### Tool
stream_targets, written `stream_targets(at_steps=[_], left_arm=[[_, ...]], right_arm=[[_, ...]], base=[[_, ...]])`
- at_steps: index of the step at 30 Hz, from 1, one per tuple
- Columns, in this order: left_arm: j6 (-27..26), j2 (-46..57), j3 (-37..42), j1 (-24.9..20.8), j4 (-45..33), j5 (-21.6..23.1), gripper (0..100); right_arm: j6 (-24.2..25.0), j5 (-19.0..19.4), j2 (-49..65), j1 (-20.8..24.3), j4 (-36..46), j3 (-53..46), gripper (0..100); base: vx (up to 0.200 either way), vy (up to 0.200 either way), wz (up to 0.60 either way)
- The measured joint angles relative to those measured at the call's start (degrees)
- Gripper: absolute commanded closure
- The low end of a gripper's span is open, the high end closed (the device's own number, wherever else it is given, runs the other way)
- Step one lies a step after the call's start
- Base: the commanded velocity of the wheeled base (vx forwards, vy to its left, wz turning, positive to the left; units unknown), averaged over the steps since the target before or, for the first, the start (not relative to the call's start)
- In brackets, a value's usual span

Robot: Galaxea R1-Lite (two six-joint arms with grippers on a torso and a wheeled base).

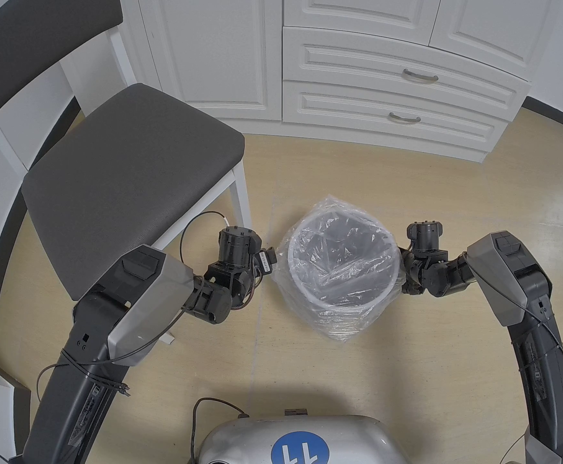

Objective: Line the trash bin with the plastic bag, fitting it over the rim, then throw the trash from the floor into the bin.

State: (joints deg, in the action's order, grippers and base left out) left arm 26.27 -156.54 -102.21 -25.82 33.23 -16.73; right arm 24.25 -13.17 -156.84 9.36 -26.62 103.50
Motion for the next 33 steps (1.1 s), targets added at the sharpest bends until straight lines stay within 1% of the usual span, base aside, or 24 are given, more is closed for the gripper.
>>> stream_targets(at_steps=[4, 10, 17, 22, 26, 29, 33], left_arm=[[-0.05, 1.16, 2.12, 0.11, 0.29, -1.41, 0], [-0.16, 4.36, 5.02, 0.88, 0.35, -1.72, 0], [-0.27, 8.96, 8.83, 1.24, 0.38, -1.61, 0], [-0.49, 11.47, 10.97, 0.91, 0.27, -1.50, 0], [-3.80, 12.87, 11.93, 0.71, -0.30, -1.30, 0], [-7.45, 13.70, 12.19, 0.50, -0.52, -0.27, 0], [-11.22, 14.70, 12.18, 0.17, -0.69, 3.75, 0]], right_arm=[[-0.44, 0.01, 0.23, 0.04, 0.73, -0.80, 0], [0.57, 0.00, 3.07, -0.38, 0.73, -1.66, 0], [1.01, 0.01, 9.35, -0.60, 0.73, -5.34, 0], [0.68, 1.16, 14.67, -0.20, 1.43, -9.79, 0], [-0.38, 1.78, 17.68, 0.69, 1.80, -12.59, 0], [-2.82, 2.24, 19.58, 0.98, 2.24, -14.73, 0], [-5.01, 3.89, 21.64, 1.22, 3.01, -17.25, 0]], base=[[0.000, 0.000, 0.00], [0.000, 0.000, 0.00], [0.000, 0.000, 0.00], [0.000, 0.000, 0.00], [0.000, 0.000, 0.00], [0.000, 0.000, 0.00], [0.000, 0.000, 0.00]])
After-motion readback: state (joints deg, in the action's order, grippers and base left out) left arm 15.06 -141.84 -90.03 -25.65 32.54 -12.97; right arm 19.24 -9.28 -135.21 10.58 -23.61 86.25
